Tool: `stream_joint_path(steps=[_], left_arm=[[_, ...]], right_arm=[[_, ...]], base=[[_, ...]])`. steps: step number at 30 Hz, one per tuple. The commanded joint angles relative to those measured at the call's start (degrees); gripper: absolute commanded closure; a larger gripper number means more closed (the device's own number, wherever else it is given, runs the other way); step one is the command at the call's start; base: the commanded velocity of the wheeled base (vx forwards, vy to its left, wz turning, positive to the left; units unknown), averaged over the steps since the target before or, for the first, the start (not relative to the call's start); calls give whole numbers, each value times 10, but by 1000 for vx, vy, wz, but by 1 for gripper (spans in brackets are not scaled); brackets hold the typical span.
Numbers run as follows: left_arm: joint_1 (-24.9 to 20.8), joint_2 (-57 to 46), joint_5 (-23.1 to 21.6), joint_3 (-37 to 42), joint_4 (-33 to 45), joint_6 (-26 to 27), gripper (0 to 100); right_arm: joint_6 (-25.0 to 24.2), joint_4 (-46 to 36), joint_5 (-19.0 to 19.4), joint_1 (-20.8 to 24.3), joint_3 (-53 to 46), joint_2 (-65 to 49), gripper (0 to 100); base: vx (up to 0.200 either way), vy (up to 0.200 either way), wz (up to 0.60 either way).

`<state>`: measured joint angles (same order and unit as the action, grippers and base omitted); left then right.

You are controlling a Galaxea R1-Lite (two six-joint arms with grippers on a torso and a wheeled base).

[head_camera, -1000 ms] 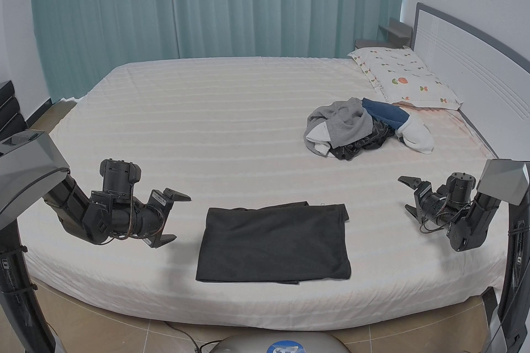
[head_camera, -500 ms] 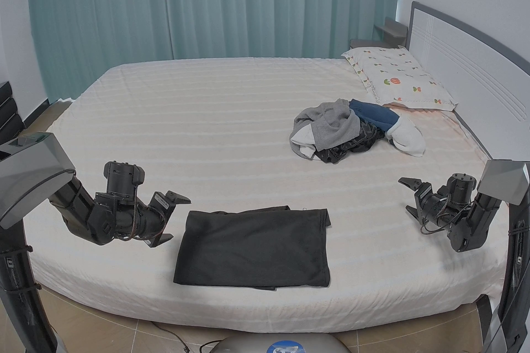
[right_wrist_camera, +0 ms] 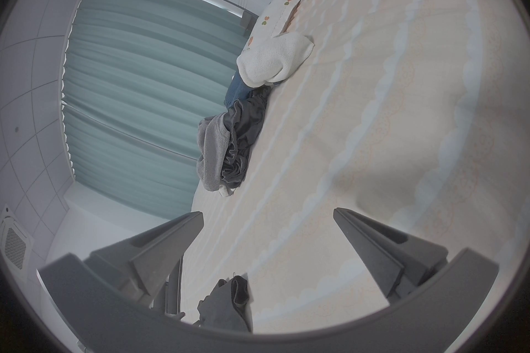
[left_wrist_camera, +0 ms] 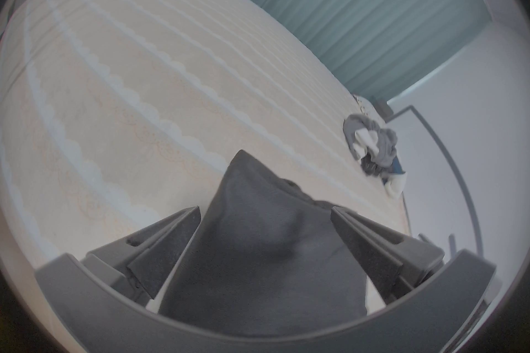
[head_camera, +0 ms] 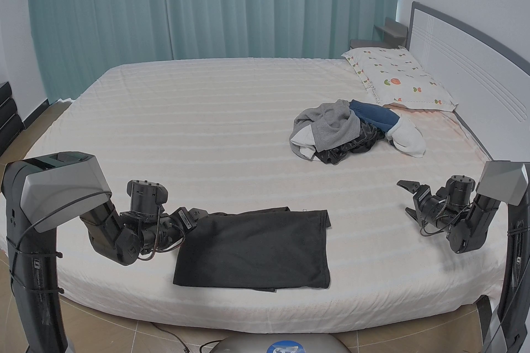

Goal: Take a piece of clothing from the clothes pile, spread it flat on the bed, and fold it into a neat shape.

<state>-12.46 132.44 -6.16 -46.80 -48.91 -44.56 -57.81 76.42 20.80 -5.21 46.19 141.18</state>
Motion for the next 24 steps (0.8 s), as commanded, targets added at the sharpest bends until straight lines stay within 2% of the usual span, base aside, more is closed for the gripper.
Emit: stream_joint_path(steps=[1,14,18,21,22,24], left_arm=[[0,33,-4,27,-19,34,0],[-4,50,-3,46,-82,36,0],[-4,58,-4,72,-139,35,0],[-5,64,-4,75,-152,35,0],[-5,64,-4,75,-152,35,100],[-5,64,-4,74,-152,34,100]], right_arm=[[4,0,-1,2,0,5,0],[11,16,-1,7,-3,12,0],[11,16,-1,7,-3,13,0],[11,16,-1,7,-4,13,0],[12,16,-1,7,-4,13,0],[12,16,-1,7,-4,13,0]], base=[[0,0,0],[0,0,0],[0,0,0],[0,0,0],[0,0,0],[0,0,0]])
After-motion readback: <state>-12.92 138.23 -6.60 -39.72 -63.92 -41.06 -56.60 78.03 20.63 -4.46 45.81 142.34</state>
